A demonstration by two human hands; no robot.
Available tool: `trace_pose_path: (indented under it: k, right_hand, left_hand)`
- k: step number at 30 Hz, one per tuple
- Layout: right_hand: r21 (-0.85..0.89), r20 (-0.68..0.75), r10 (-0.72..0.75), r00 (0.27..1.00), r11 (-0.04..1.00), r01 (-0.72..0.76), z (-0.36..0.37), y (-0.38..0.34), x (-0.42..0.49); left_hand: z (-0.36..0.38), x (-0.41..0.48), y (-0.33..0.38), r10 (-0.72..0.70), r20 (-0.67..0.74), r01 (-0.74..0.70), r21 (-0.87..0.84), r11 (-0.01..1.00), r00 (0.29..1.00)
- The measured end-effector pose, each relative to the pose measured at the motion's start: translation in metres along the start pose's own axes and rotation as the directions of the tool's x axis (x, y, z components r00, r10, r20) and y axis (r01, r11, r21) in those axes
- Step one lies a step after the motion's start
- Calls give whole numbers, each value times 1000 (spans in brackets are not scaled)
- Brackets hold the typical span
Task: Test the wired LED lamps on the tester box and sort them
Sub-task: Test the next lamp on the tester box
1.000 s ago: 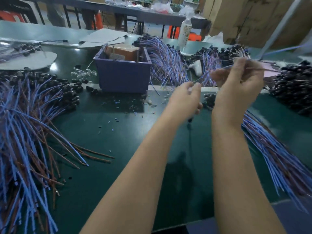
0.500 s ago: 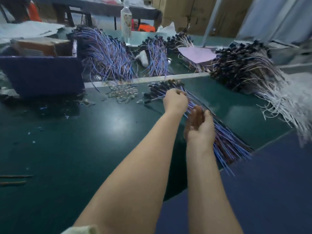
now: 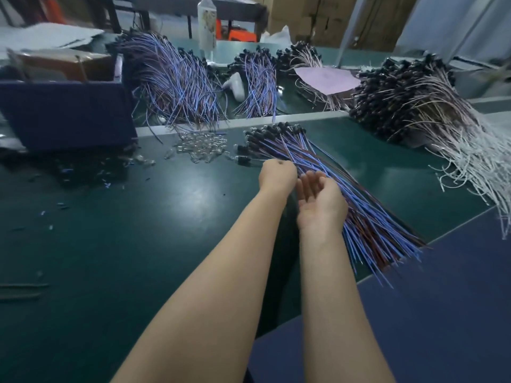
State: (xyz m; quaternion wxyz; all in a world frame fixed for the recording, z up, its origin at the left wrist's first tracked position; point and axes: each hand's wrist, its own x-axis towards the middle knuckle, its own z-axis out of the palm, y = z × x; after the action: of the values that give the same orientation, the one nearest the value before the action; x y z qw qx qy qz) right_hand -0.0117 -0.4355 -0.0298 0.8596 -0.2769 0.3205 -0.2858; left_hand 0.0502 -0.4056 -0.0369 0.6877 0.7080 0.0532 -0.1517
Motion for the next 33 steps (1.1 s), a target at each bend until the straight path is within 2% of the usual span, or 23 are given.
trace_pose_path:
  k: [3, 5, 7, 10, 12, 17, 19, 22, 24, 25, 26, 28, 29, 30, 31, 33]
  right_hand:
    - [-167, 98, -50, 994, 984, 66, 15, 13, 3]
    - [-267, 174, 46, 984, 964, 3, 26, 22, 8]
    - [-302, 203, 198, 959, 944, -131, 33, 30, 15]
    - [-173, 244, 309, 919, 947, -272, 38, 33, 27]
    - [-72, 280, 306, 910, 952, -298, 40, 33, 34]
    - [47, 294, 263, 919, 956, -288, 42, 33, 46]
    - [44, 303, 269, 914, 954, -295, 42, 31, 48]
    - [-66, 236, 217, 947, 976, -207, 49, 34, 53]
    - [-220, 184, 73, 980, 975, -31, 54, 40, 57]
    - [-378, 190, -14, 982, 922, 86, 55, 44, 58]
    - [-565, 228, -86, 970, 799, 204, 55, 47, 59]
    - [-812, 362, -156, 919, 432, 393, 54, 53, 59]
    - [-848, 421, -161, 892, 280, 451, 54, 54, 59]
    - [-851, 474, -153, 867, 176, 496, 55, 54, 58]
    - [-841, 516, -137, 846, 104, 530, 55, 54, 57]
    - [-818, 569, -105, 816, 25, 574, 55, 54, 56]
  left_hand:
    - [-14, -3, 4, 1, -23, -2, -29, 1000, 1000]
    - [-25, -1, 4, -13, -71, 8, -71, 997, 997]
    - [-33, 1, 4, -29, -91, 19, -117, 993, 995]
    - [-39, 4, 9, -29, -132, 8, -157, 988, 991]
    - [-38, 6, 9, -11, -147, -14, -165, 986, 989]
    - [-33, 8, -2, 4, -191, -40, -186, 982, 982]
    - [-33, 10, -4, 5, -203, -53, -230, 972, 979]
    - [-33, 14, -5, -32, -198, -23, -268, 963, 980]
    - [-34, 16, -5, -67, -190, 6, -305, 952, 979]
    - [-35, 17, -4, -80, -185, 14, -336, 942, 980]
    - [-36, 17, -3, -88, -180, 17, -362, 932, 980]
    - [-38, 16, -2, -83, -170, 13, -379, 925, 982]
    - [-38, 15, -2, -72, -163, 8, -362, 932, 984]
    - [-39, 15, -2, -56, -162, 0, -326, 945, 985]
    - [-39, 13, -3, -34, -169, -15, -283, 959, 985]
    - [-39, 11, -5, 26, -203, -67, -197, 978, 979]
